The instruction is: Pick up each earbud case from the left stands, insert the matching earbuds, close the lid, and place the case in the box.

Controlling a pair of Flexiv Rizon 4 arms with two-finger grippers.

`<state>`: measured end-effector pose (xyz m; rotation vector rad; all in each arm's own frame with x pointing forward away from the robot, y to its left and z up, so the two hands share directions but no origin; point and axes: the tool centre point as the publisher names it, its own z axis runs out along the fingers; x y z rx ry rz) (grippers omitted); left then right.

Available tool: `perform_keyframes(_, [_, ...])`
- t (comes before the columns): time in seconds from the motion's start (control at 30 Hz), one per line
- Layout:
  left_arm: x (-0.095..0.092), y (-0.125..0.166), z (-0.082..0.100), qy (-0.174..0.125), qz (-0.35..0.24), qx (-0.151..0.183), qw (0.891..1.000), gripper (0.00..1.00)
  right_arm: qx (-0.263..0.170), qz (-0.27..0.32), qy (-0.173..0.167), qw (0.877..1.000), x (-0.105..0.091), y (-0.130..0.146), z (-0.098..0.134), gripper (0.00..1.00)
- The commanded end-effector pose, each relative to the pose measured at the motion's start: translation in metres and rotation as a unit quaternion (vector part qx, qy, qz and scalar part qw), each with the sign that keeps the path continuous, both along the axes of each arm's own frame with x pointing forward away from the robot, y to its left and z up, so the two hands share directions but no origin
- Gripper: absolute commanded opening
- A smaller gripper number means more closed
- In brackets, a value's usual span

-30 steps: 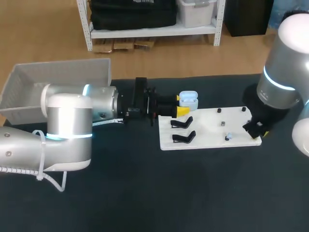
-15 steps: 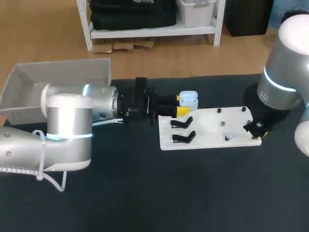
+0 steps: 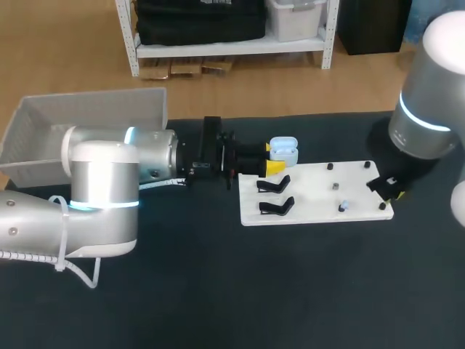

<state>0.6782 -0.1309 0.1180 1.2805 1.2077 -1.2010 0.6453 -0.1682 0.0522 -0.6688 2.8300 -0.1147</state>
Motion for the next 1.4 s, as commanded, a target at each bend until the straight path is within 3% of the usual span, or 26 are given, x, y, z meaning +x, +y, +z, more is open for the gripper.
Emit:
perform_keyframes(0.03, [-0.002, 0.0, -0.001, -0.002, 0.004, -0.002, 1.0, 0.0, -0.009, -0.007, -0.01, 1.0, -0.01, 0.005, 0.025, 0.0])
perform_keyframes(0.2, [-0.002, 0.0, -0.001, -0.002, 0.004, -0.002, 1.0, 0.0, -0.026, -0.043, -0.004, 0.999, -0.014, 0.023, 0.065, 0.0])
perform_keyframes(0.3, [-0.002, 0.0, -0.001, -0.002, 0.004, -0.002, 1.0, 0.0, -0.03, -0.085, 0.018, 0.996, -0.014, 0.036, 0.086, 0.0])
perform_keyframes(0.5, [-0.002, 0.0, -0.001, -0.002, 0.004, -0.002, 1.0, 0.0, -0.018, -0.093, 0.007, 0.995, -0.018, 0.076, 0.119, 0.0])
perform_keyframes(0.8, [-0.002, 0.0, -0.001, -0.002, 0.004, -0.002, 1.0, 0.0, -0.018, -0.089, 0.016, 0.996, -0.019, 0.112, 0.122, 0.0])
perform_keyframes(1.2, [-0.002, -0.001, -0.002, -0.003, 0.002, -0.001, 1.0, 0.0, -0.018, -0.089, 0.016, 0.996, -0.019, 0.112, 0.122, 0.0])
perform_keyframes(1.4, [-0.003, -0.005, -0.002, -0.012, -0.012, 0.005, 1.0, 0.0, -0.039, -0.138, 0.006, 0.99, -0.02, 0.123, 0.125, 0.0])
